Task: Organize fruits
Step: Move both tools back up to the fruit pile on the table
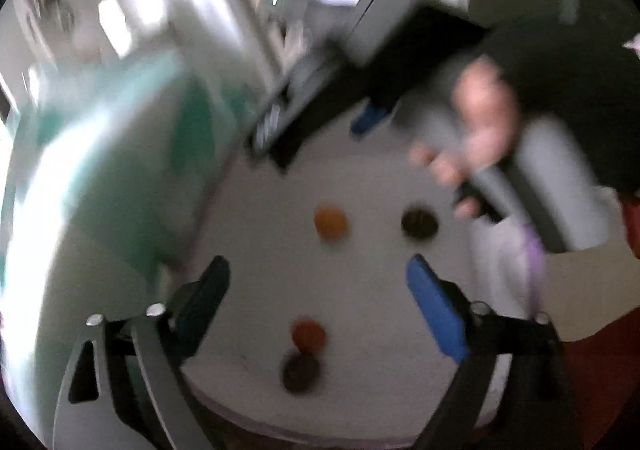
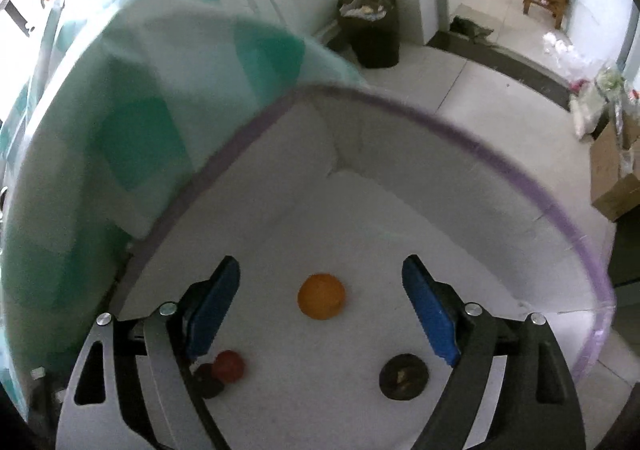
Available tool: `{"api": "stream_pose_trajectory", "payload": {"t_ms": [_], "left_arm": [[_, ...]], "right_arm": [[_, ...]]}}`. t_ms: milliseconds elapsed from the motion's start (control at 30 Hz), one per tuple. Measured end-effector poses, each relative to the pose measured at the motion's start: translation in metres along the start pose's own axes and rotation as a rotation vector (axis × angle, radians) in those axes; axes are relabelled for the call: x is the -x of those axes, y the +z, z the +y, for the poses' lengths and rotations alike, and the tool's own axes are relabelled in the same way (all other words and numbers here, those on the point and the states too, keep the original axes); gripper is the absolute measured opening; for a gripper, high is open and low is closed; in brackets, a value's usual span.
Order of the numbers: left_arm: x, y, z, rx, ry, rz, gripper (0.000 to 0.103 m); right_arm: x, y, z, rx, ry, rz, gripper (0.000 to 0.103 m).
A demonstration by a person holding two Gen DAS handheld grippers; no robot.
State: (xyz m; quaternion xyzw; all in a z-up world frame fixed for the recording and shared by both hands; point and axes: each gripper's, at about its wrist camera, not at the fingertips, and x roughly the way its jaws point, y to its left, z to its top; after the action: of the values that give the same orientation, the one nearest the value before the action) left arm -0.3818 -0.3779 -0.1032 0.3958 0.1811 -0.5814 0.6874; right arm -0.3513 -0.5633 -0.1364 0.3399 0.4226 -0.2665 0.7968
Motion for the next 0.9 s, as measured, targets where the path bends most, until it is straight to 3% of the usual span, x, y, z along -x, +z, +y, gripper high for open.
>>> {"api": "stream_pose_trajectory", "payload": {"t_ms": [67, 200, 300, 400, 533, 767, 900], "left_arm": [[0.029, 0.003, 0.006, -0.004, 0.040, -0.100, 0.096], [0.068, 0.003, 0.047, 0.132, 0.079, -0.175, 0.097], [0.111, -0.012, 0.099, 0.266, 0.163, -0.247, 0.100], [0.163, -0.044, 0.161, 0.410, 0.287, -0.301, 0.101], [0.219, -0.101, 0.243, 0.607, 0.496, -0.280, 0.101], [0.288, -0.239, 0.384, 1.057, 0.792, -0.076, 0.101], [0.315, -0.308, 0.429, 1.302, 0.831, -0.095, 0.101]], "right_arm": [[0.017, 0.005, 0.005, -0.007, -0.006, -0.038, 0.081], [0.060, 0.013, 0.033, 0.034, 0.002, -0.156, 0.081], [0.093, 0.013, 0.071, 0.114, 0.038, -0.263, 0.082], [0.116, 0.008, 0.125, 0.223, 0.139, -0.307, 0.087], [0.117, -0.001, 0.203, 0.395, 0.246, -0.285, 0.087], [0.081, -0.031, 0.365, 0.636, 0.391, -0.175, 0.087], [0.048, -0.029, 0.448, 0.689, 0.429, -0.131, 0.087]]}}
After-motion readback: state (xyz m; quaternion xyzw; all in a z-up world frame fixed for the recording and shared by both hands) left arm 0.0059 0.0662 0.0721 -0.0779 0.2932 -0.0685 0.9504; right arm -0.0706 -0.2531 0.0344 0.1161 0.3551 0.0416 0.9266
